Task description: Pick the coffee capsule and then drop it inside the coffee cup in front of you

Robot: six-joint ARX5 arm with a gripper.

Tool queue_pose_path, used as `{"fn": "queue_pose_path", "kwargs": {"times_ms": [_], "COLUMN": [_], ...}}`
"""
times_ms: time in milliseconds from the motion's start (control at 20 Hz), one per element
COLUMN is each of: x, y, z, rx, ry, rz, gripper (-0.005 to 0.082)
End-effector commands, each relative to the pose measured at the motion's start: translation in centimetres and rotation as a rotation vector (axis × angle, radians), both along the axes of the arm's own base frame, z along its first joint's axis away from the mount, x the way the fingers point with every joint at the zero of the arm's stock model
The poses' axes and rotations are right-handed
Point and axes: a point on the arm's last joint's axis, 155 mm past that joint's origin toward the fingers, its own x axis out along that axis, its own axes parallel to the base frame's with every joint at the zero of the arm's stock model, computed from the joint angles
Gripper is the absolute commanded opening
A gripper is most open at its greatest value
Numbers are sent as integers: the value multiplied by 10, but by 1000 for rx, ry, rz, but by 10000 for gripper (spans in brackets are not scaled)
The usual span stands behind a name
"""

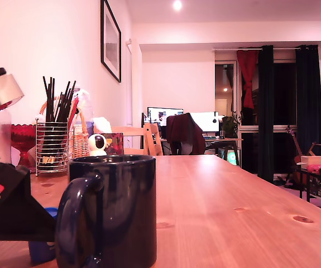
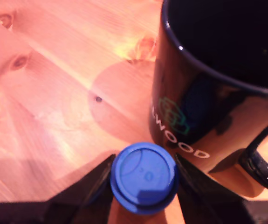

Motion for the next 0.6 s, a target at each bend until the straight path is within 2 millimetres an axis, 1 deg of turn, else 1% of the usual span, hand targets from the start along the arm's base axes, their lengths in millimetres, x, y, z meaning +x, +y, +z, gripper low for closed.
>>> {"fn": "queue_pose_path", "kwargs": {"times_ms": [0,300,550], "x": [-1,-3,-4], "y": [0,3,5], "z": [-2,-2,13], "rx": [10,35,41], "ry": [3,32,37], "rz": [-8,-2,3], "gripper": [233,233,233]}}
